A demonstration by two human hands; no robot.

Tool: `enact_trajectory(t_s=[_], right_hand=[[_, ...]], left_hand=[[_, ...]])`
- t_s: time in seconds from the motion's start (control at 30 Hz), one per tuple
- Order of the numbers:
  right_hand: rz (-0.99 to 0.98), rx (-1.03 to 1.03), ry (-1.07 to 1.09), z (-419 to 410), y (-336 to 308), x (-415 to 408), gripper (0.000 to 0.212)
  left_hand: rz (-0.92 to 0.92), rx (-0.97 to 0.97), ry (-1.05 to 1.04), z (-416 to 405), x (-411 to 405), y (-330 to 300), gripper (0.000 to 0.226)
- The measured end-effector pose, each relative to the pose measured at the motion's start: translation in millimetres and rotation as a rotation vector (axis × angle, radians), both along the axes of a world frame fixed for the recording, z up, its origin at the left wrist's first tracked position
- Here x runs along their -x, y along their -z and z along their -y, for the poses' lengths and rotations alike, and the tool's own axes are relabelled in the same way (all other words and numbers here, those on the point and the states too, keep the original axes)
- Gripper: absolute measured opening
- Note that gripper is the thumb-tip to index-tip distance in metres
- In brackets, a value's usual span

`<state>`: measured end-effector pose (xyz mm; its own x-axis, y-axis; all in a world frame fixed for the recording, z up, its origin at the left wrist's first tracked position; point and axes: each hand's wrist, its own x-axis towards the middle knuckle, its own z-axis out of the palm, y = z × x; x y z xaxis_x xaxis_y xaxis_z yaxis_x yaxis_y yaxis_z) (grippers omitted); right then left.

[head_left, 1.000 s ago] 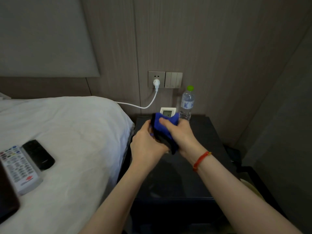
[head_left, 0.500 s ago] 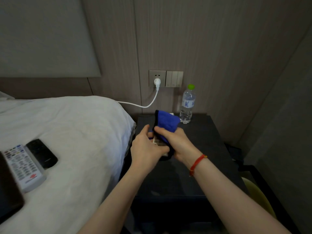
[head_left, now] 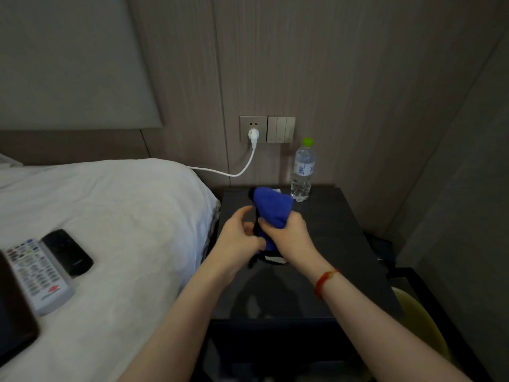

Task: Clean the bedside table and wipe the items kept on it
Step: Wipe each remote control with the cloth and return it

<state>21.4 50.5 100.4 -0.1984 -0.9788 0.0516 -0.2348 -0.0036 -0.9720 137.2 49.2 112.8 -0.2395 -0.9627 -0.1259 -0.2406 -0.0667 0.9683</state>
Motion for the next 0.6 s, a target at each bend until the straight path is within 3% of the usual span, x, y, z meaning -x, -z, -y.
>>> enact_trajectory(t_s=[0.17,0.27,0.37,0.47,0.6], right_hand=[[-0.456,0.109,-0.006,-0.7,-3.0,2.7,0.043],[-0.613,0.168,-0.074,-6.3,-4.5,8.2,0.039],[-0.704,0.217,-0.087,-11.5,-7.4,9.5,0.035],[-0.746,0.255,-0.08,-14.5,-12.0,6.7,0.043],[-0.636,0.236,-0.155,-17.7,-17.1,7.9,0.046]], left_hand=[[-0.182,0.026,-0.321,11.3,-9.4,-15.8,0.018],[-0.276,-0.026,-0.247,15.2,-18.7,-28.3,0.025],[-0.117,0.042,-0.104,13.8,-14.4,-37.3,0.015],[-0.026,0.106,-0.149,12.7,-6.2,-38.7,0.016],[-0.313,-0.02,-0.202,19.8,-14.5,-48.0,0.013]])
